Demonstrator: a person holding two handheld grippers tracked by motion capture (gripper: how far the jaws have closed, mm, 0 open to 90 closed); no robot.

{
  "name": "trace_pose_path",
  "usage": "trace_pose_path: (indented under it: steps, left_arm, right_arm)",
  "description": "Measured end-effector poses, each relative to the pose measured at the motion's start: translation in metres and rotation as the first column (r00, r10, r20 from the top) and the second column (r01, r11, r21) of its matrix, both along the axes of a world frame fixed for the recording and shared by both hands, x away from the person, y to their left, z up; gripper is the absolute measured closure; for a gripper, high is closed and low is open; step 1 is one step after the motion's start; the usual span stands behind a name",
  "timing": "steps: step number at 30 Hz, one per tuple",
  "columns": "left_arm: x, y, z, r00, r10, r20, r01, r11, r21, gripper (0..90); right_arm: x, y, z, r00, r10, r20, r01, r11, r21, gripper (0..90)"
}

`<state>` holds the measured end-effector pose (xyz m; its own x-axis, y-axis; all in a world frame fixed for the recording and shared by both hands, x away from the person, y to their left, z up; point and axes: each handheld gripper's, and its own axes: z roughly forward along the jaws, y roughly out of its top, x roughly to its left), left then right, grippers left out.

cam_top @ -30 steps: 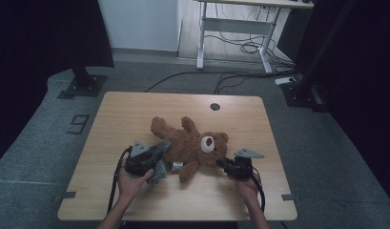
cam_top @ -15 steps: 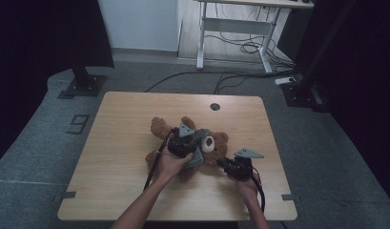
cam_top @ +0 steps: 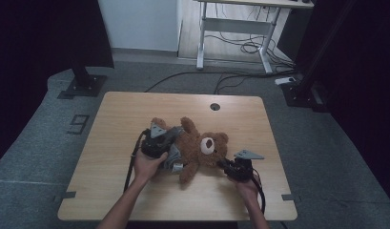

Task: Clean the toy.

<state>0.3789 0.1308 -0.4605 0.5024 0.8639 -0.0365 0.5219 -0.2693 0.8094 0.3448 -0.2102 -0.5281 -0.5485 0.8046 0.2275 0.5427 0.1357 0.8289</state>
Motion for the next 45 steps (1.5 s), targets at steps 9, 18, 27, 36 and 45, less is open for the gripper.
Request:
trace_pose_path:
  steps: [9,18,27,36,45]
  left_arm:
    - [-0.004,0.021,-0.014,0.9990,0.008,-0.044,-0.010,0.9983,-0.058,76.1]
    - [-0.017,-0.036,0.030,0.9906,-0.117,0.070,0.121,0.9914,-0.050,76.0]
    - [-0.013,-0.119,-0.006,0.9758,-0.216,0.036,0.216,0.9764,-0.004,75.9]
    - [-0.015,-0.067,-0.009,0.9871,-0.160,0.014,0.160,0.9862,-0.043,76.5]
    - [-0.020,0.020,-0.025,1.0000,0.009,-0.002,-0.010,0.9985,-0.053,76.7]
  right_arm:
    - [-0.001,0.001,-0.001,1.0000,0.002,-0.001,-0.002,0.9998,-0.018,75.7]
    - [0.000,0.001,-0.001,1.0000,-0.001,0.000,0.001,0.9999,-0.013,75.6]
    - [0.000,-0.001,-0.003,0.9999,-0.010,-0.004,0.010,0.9998,-0.019,75.5]
    - [0.000,-0.001,-0.003,1.0000,0.006,-0.005,-0.006,1.0000,-0.002,75.7]
    - [-0.001,0.000,-0.003,1.0000,0.003,-0.009,-0.003,1.0000,-0.006,75.8]
